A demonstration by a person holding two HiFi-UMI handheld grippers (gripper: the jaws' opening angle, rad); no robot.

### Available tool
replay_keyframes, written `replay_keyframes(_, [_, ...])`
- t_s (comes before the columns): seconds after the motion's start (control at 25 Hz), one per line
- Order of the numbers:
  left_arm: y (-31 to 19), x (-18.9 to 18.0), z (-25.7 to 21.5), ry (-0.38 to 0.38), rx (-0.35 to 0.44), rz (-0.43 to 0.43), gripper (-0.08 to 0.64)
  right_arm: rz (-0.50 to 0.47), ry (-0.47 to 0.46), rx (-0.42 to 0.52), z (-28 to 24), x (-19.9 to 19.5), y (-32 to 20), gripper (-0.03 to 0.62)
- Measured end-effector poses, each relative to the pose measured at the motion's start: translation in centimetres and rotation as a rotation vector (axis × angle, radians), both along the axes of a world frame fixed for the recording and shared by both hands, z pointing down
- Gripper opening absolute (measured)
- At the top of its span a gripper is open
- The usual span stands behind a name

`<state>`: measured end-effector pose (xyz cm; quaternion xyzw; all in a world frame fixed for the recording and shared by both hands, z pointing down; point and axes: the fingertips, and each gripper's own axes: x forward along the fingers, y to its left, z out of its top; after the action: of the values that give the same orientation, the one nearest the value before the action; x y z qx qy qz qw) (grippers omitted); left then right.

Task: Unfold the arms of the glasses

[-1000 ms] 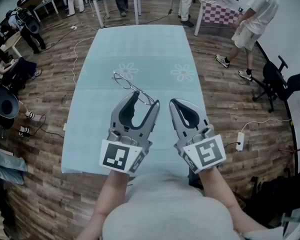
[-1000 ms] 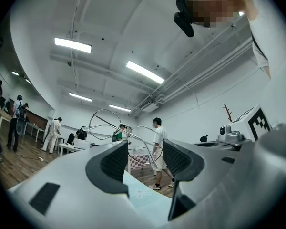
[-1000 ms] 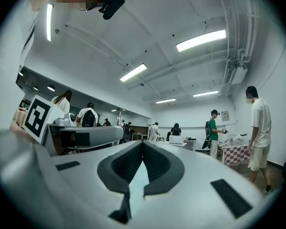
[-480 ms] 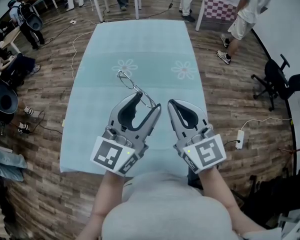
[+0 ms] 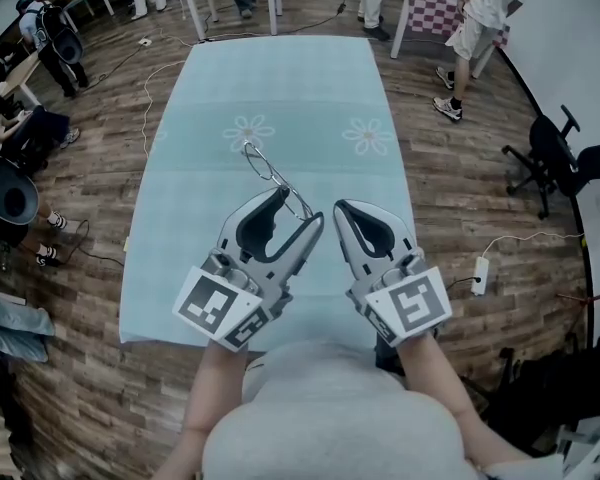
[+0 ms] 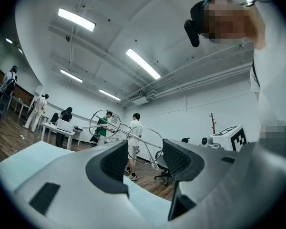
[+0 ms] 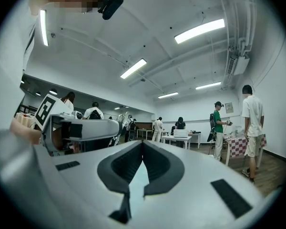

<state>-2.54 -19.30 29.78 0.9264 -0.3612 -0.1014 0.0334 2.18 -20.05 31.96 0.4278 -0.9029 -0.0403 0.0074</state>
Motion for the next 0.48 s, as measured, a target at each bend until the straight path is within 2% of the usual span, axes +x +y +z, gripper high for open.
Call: replay_keyframes(0.48, [1.2,0.0,0.8,0.058,-0.084,0.091,0.236,-0.012,-0.005,-0.020,0.2,-0.1,0.8,0.008])
